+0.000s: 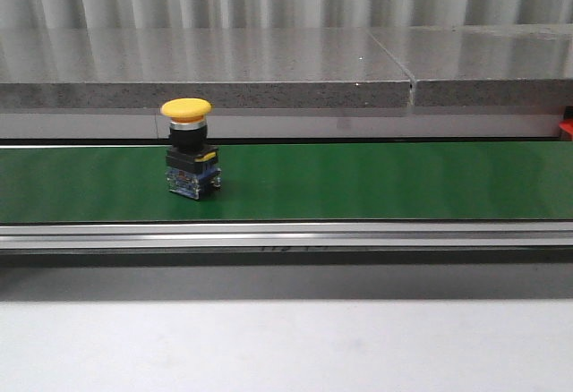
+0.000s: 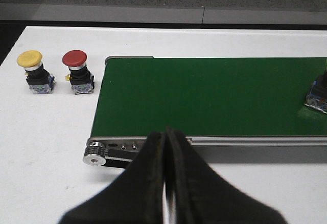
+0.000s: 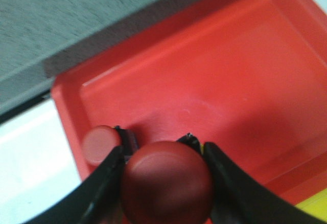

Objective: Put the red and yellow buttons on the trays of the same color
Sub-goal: 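Carry the red button into the red tray and open the right gripper, then move the right gripper down onto the yellow button and grasp it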

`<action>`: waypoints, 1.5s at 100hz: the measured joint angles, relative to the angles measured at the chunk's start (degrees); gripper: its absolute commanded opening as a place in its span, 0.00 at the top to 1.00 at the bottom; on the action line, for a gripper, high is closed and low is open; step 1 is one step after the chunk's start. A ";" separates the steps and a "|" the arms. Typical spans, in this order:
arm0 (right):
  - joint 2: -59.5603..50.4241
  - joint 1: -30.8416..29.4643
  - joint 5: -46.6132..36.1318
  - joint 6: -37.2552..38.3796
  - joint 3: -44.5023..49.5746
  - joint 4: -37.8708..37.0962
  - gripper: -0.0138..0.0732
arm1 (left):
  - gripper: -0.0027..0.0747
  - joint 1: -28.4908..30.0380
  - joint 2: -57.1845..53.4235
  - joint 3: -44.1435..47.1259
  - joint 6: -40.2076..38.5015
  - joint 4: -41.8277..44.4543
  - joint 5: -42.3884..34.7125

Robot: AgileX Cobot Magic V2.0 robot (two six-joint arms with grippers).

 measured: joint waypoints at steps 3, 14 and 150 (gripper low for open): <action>1.06 0.00 -0.14 0.00 0.00 0.00 0.78 | 0.99 0.00 0.00 0.00 0.00 0.00 0.00; 5.18 -0.10 -0.49 0.00 0.00 0.00 0.78 | 0.99 0.00 0.00 0.00 0.00 0.00 0.00; 13.84 -0.70 -1.33 0.14 -2.97 0.84 0.10 | 0.99 0.00 0.00 0.00 0.00 0.00 0.00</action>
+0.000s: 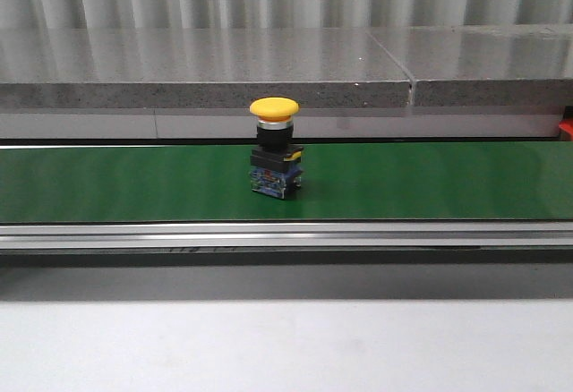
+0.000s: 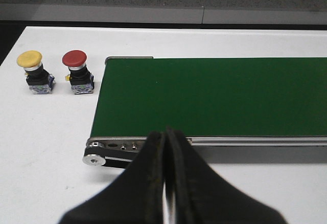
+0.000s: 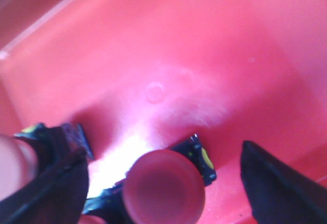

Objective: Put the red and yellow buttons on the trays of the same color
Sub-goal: 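Move the right gripper down onto the yellow button and grasp it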

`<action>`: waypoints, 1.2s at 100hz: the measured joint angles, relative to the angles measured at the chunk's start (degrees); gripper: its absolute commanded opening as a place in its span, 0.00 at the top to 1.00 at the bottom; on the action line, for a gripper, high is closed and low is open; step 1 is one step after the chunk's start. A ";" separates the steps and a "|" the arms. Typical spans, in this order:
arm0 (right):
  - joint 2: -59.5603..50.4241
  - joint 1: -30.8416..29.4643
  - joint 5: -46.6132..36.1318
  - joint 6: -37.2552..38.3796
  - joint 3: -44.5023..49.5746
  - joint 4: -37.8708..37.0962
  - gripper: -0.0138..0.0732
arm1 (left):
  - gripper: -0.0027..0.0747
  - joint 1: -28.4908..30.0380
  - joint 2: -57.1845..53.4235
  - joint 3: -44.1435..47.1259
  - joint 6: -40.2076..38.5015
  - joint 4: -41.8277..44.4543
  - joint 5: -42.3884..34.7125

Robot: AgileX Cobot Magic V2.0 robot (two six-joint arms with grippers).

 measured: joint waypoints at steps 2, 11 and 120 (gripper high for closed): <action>-0.51 0.00 0.12 0.00 -0.21 0.00 0.10 | 0.99 0.00 0.00 0.00 0.00 0.00 0.00; -3.55 0.00 0.27 0.00 -0.60 0.47 0.10 | 0.99 0.00 0.00 0.00 0.00 0.00 0.00; -37.45 41.87 18.00 -22.52 23.80 3.29 0.10 | 0.99 0.00 0.00 0.00 0.00 0.00 0.00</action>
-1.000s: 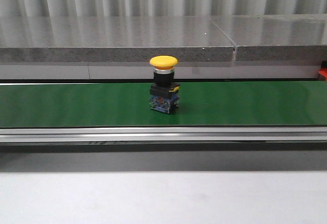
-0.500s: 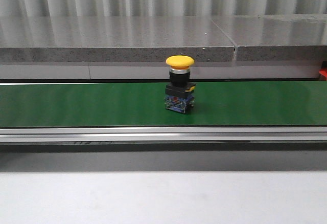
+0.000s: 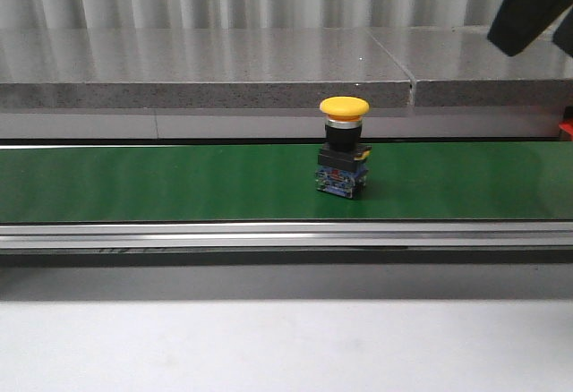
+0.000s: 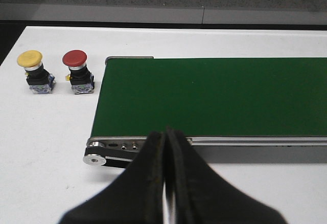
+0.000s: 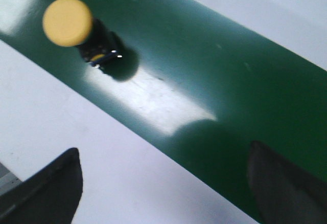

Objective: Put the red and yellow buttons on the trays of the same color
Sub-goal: 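Move the right gripper down onto the yellow button and grasp it, then carry the yellow button into the yellow tray and open the right gripper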

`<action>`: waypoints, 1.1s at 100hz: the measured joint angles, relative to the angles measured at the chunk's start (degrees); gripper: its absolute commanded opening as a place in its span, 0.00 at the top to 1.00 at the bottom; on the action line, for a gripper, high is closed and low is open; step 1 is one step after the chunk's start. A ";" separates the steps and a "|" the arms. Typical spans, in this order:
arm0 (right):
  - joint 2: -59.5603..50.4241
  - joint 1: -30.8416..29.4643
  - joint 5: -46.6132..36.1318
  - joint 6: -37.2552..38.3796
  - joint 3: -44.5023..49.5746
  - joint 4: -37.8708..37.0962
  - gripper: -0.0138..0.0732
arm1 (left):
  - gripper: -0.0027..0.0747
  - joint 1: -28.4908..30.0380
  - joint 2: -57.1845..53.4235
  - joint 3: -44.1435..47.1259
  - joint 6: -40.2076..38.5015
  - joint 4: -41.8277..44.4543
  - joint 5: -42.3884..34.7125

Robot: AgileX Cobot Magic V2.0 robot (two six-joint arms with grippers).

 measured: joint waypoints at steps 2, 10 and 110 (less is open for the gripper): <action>0.27 0.78 -0.13 0.00 0.00 0.00 0.10 | 0.99 0.00 0.00 0.00 0.00 0.00 0.00; 1.37 3.36 -0.93 0.00 0.00 0.00 0.10 | 0.99 0.00 0.00 0.00 0.00 0.00 0.00; 14.97 12.33 -17.26 -0.03 0.00 -0.40 0.62 | 0.99 0.00 0.00 0.00 0.00 0.00 0.00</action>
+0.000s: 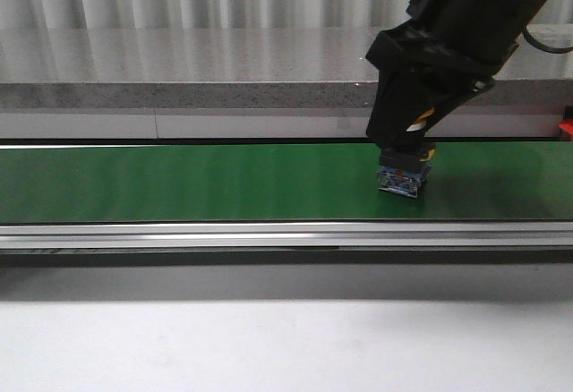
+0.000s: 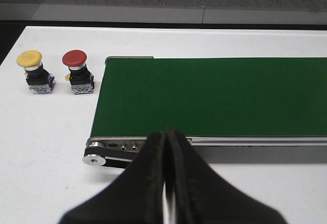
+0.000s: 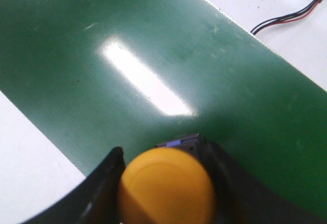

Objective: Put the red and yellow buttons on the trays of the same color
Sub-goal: 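Carry the yellow button into the yellow tray and open the right gripper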

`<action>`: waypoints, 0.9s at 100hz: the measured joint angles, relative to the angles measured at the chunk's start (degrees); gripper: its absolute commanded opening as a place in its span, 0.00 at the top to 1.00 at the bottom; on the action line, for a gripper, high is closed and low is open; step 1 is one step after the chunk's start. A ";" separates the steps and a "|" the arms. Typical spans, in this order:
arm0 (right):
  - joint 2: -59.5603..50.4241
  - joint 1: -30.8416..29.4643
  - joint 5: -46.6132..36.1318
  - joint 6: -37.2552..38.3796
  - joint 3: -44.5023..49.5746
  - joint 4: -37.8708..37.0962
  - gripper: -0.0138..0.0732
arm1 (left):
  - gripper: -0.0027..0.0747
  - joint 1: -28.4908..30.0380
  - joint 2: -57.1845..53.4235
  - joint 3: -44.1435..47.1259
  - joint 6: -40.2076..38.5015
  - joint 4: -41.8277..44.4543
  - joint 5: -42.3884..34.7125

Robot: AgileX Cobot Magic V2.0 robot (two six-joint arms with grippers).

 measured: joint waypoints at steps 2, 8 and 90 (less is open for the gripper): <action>0.00 0.00 0.12 0.00 0.00 0.00 0.65 | 0.99 0.00 0.00 0.00 0.00 0.00 0.00; 0.00 0.00 0.77 0.00 0.00 -0.41 0.73 | 0.99 0.00 0.00 0.00 0.00 0.00 0.00; -23.58 -36.38 17.57 19.77 -10.36 -5.85 0.77 | 0.99 0.00 0.00 0.00 0.00 0.00 0.00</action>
